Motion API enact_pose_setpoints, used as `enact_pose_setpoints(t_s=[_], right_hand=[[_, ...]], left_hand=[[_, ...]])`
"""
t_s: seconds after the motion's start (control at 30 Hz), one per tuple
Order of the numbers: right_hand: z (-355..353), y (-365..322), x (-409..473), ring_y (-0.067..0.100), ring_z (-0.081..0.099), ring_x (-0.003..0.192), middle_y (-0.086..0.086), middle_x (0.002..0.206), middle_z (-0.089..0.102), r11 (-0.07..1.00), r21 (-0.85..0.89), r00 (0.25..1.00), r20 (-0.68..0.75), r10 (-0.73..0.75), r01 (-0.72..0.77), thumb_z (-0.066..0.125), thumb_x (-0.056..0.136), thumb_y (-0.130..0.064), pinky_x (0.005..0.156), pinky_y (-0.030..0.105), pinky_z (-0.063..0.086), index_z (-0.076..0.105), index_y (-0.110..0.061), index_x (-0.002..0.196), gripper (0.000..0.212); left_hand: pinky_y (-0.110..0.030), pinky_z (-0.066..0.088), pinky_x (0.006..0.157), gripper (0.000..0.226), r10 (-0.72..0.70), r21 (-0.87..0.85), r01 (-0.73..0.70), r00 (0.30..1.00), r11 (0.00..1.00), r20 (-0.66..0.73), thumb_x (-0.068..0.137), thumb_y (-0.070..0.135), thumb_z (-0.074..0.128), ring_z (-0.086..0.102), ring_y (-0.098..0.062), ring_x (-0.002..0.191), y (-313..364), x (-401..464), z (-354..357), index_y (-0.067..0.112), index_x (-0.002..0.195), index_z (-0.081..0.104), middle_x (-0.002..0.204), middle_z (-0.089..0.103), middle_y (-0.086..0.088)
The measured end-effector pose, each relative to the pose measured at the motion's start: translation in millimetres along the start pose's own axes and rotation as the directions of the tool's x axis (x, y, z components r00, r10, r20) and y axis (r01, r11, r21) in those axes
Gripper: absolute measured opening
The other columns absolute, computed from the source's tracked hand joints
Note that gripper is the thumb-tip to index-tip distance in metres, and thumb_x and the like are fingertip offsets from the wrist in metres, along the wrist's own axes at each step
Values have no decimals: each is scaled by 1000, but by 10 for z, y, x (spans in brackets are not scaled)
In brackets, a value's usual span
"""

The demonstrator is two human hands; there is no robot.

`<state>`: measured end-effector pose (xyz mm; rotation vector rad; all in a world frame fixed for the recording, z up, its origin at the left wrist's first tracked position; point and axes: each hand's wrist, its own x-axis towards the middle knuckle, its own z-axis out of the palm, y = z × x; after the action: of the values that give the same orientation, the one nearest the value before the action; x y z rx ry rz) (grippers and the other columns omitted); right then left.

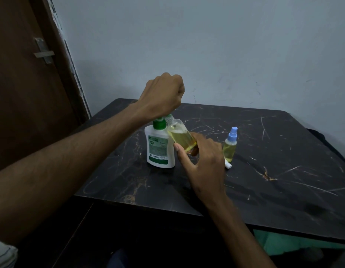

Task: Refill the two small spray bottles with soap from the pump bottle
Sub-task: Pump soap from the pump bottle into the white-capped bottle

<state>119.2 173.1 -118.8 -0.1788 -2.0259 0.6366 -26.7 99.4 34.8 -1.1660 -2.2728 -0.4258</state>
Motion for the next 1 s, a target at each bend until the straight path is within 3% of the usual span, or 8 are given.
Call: enact_pose_setpoints(t_s=[0.17,0.47,0.67,0.83,1.0], right_hand=[[-4,1,-1,16,54,82,-4,88,63,1000,7,1000,4,7,-7,57,99,-57,80,26,35,68,-17,119,46],[3,-5,2,15,52,83,-3,90,64,1000,-2,1000,5,6,-6,58,99,-57,80,28,36,68,-16,122,48],[-15,-16,0,10,49,81,-4,89,64,1000,-3,1000,-17,-13,13,59,99,-54,80,25,33,68,-14,120,46],[4,-12,6,11,51,82,-4,91,65,1000,-3,1000,-7,-14,14,59,99,-55,82,27,36,68,-14,120,46],[-16,-27,5,9,47,81,-4,88,64,1000,7,999,-23,-27,27,60,99,-53,80,26,34,68,-15,119,44]], left_hand=[[-34,37,61,38,9,4,-9,1000,1000,-1,71,-9,46,40,-12,52,2,32,-33,23,53,41,53,41,8],[-43,52,65,30,17,13,-17,1000,1000,21,65,-6,45,45,-24,55,-8,24,-3,21,51,41,53,42,5],[-35,38,60,33,24,14,-25,1000,1000,12,66,-8,44,37,-15,50,2,56,-46,20,51,38,51,37,6],[-37,45,62,32,17,7,-17,1000,1000,16,66,-8,45,40,-16,51,-13,26,0,20,51,41,51,40,6],[-32,35,59,34,18,9,-18,1000,1000,12,68,-8,45,36,-13,50,-7,38,-30,21,52,39,52,38,7]])
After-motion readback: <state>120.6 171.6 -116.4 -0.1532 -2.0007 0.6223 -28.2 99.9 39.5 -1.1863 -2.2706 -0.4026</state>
